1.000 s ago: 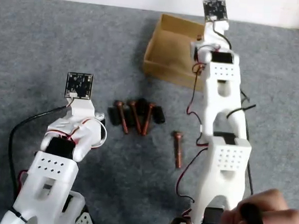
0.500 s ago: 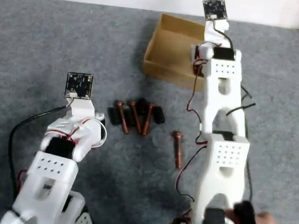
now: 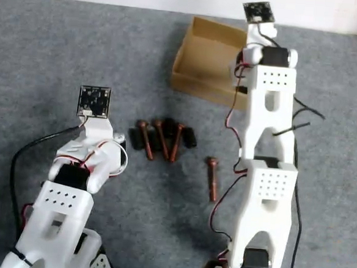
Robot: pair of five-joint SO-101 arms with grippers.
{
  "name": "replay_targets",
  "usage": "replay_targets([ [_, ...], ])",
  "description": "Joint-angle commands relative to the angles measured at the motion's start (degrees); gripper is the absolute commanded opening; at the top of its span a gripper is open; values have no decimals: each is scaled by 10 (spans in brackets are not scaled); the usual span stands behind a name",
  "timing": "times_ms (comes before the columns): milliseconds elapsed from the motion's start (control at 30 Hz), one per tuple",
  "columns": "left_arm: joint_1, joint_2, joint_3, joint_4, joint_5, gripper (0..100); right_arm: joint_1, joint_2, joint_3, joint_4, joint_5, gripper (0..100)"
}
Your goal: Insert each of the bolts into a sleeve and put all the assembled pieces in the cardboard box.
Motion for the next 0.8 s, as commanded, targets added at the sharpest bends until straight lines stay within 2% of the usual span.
replay_targets([
  [0,6,1,-11,-11,-5,7,-36,-18,-111,113,-30,382],
  [100,6,0,-8,-16,-5,7,-39,-32,-146,112,-83,378],
  [267,4,1,-7,-23,-6,7,-50,-105,-61,112,-102,378],
  [467,4,1,-7,-23,-6,7,-78,-268,138,111,-102,378],
  [767,3,0,-7,-22,-6,7,-80,-546,511,93,-98,378],
])
